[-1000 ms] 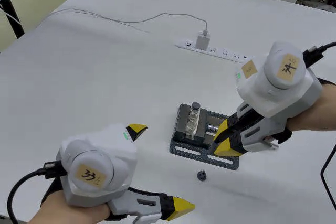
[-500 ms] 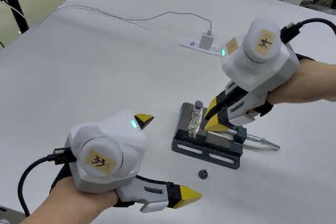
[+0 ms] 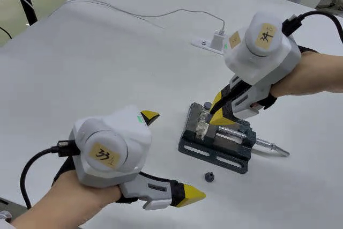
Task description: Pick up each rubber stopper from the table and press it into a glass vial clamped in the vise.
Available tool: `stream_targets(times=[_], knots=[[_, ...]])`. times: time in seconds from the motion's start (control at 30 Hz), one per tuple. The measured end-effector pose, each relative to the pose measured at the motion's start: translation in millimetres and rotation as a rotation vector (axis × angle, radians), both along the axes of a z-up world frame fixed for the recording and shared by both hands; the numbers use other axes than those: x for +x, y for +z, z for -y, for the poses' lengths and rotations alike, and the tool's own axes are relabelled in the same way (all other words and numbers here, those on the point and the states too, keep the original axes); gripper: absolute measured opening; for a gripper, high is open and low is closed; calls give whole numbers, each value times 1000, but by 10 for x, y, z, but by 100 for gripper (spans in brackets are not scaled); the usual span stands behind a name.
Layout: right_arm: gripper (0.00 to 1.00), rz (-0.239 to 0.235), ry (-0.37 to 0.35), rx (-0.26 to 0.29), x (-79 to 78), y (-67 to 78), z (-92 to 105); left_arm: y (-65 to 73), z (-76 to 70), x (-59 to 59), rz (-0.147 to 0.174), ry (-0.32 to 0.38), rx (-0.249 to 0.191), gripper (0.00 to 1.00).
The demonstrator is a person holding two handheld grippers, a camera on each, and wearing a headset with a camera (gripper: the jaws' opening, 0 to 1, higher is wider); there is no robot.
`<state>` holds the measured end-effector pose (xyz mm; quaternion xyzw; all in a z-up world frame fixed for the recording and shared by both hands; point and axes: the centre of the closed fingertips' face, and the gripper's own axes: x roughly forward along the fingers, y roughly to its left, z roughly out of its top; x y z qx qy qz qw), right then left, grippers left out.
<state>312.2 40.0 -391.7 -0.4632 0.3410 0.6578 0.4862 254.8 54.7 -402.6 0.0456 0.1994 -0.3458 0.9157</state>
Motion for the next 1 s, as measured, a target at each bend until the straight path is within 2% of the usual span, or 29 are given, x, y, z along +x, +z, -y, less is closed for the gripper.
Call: stream_targets(times=[0.07,0.1,0.17,0.2,0.33,0.4,0.57,0.63,0.67,1.0], knots=[[6,5,9,-4,22,-2,-21,-12,-6,-4,-2,1,-4,98],[6,6,11,-4,82,-14,-62,-22,-10,-9,-5,2,-4,98],[6,8,26,-5,87,-17,-72,-38,-18,-18,-6,2,-1,98],[6,18,55,-3,95,-22,-83,-48,-26,-23,-6,4,-2,98],[6,34,77,-21,129,-66,-86,-79,-55,-23,-4,25,-15,96],[6,37,78,-21,145,-74,-97,-117,-60,-34,-17,36,-22,96],[6,62,164,-47,148,-127,-69,-151,-67,-36,-24,52,-35,96],[5,96,230,-77,223,-188,-21,-157,-73,-37,-26,57,-38,96],[5,110,240,-81,254,-200,-12,-159,-76,-37,-26,59,-39,96],[5,110,196,-106,440,-233,1,-195,-56,-59,-35,60,-51,95]])
